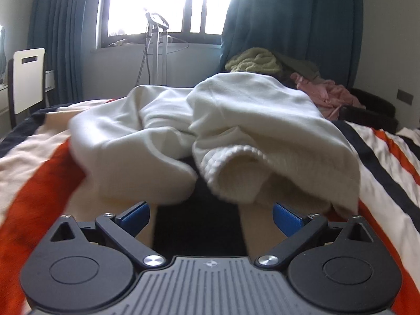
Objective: Fold clothes
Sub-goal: 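Grasp a ribbed cuff of the white garment with the left gripper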
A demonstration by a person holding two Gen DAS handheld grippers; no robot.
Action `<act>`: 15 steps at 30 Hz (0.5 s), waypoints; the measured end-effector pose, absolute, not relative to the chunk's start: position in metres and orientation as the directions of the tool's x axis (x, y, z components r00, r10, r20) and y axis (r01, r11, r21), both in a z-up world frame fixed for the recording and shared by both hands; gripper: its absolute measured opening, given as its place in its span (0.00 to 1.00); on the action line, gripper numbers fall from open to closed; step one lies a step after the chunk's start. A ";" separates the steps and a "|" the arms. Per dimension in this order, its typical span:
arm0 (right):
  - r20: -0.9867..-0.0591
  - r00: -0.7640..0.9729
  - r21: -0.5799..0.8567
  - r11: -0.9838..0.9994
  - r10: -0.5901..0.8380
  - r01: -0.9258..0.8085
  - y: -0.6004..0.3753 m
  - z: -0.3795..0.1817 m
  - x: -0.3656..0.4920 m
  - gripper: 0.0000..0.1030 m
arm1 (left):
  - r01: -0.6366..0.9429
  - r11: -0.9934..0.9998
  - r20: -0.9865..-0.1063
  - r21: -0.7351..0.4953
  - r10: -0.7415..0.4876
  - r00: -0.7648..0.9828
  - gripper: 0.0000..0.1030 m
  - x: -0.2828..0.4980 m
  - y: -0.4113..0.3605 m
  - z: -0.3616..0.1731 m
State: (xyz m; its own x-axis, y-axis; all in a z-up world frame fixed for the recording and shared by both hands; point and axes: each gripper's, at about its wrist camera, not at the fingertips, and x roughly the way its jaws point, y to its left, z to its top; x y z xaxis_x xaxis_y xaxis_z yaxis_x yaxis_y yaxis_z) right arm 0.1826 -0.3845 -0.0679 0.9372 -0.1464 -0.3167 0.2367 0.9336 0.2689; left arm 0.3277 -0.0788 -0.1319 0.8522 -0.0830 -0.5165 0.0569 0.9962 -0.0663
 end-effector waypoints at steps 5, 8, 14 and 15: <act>-0.363 0.924 0.296 0.925 -0.123 0.239 -0.387 -0.087 0.208 0.96 | 0.026 0.993 -0.498 -0.119 -0.083 0.863 0.81 0.364 -0.089 -0.137; -0.376 0.918 0.312 0.915 -0.126 0.254 -0.389 -0.095 0.219 0.96 | 0.006 0.992 -0.461 -0.124 -0.063 0.885 0.56 0.370 -0.094 -0.133; -0.383 0.916 0.318 0.913 -0.122 0.255 -0.385 -0.107 0.226 0.96 | 0.028 0.990 -0.390 -0.137 -0.080 0.917 0.29 0.344 -0.094 -0.097; -0.378 0.919 0.318 0.916 -0.112 0.243 -0.383 -0.107 0.224 0.96 | 0.048 0.990 -0.376 -0.136 -0.097 0.922 0.26 0.334 -0.096 -0.085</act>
